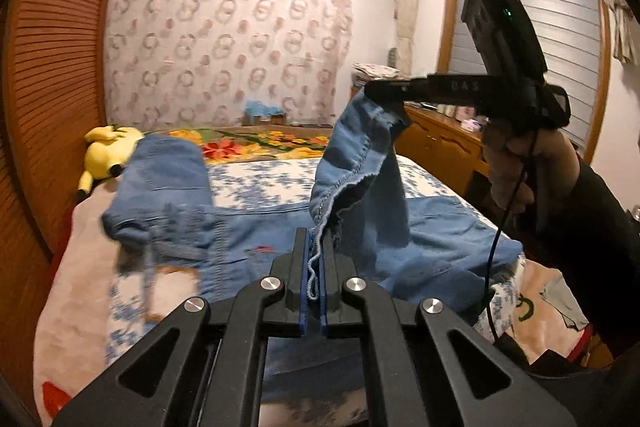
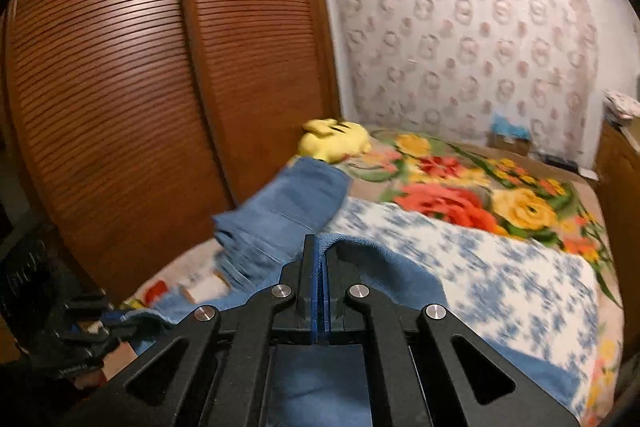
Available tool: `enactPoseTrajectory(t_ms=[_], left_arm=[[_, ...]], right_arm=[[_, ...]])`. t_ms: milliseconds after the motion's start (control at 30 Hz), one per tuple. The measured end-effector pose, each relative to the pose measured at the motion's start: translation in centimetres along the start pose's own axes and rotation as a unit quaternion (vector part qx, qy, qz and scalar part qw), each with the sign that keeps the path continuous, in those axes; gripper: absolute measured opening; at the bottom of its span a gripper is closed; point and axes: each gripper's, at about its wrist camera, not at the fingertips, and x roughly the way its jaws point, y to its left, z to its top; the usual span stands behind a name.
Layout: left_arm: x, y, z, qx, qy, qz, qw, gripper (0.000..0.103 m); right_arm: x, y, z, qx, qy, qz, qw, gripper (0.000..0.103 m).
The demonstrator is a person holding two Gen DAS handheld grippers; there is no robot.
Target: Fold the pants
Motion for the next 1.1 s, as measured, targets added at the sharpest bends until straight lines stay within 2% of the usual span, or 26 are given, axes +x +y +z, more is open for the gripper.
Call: enactPoseTrajectory(t_ms=[267, 367, 400, 633, 767, 867, 933, 967, 1100], left_arm=[[-2.4, 3.2, -2.5, -0.028, 0.008, 0.036, 0.9989, 0.005], [-2.2, 4.2, -3.7, -0.039, 0.022, 0.049, 0.9978, 0.005], [-2.1, 4.6, -4.0, -0.041, 0.03, 0.061, 0.9968, 0.005], [0.3, 6.4, -6.6, -0.059, 0.077, 0.086, 0.9916, 0.005], [0.8, 7.1, -7.1, -0.066, 0.087, 0.095, 0.9895, 0.005], [0.7, 7.2, -6.9, -0.068, 0.084, 0.089, 0.9902, 0.005], [0.6, 7.1, -6.7, -0.065, 0.084, 0.092, 0.9901, 0.012], [0.6, 7.1, -6.5, -0.062, 0.083, 0.093, 0.9902, 0.023], [0.4, 6.9, -6.1, -0.056, 0.076, 0.089, 0.9915, 0.045]], right_arm=[[6.3, 2.4, 2.1, -0.028, 0.015, 0.031, 0.999, 0.001], [9.1, 3.2, 2.0, -0.039, 0.035, 0.036, 0.998, 0.001], [10.2, 3.6, 1.7, -0.041, 0.046, 0.035, 0.997, 0.001], [17.9, 3.9, 0.4, -0.041, 0.11, 0.02, 0.993, 0.001], [21.4, 3.9, -0.1, -0.035, 0.135, 0.01, 0.99, 0.001], [22.9, 3.7, -0.6, -0.034, 0.145, 0.005, 0.989, 0.001], [23.4, 4.1, -0.4, -0.03, 0.145, 0.008, 0.989, 0.001], [22.9, 4.5, -0.4, -0.028, 0.145, 0.009, 0.989, 0.001], [22.7, 5.1, -0.4, -0.025, 0.141, 0.007, 0.99, 0.002]])
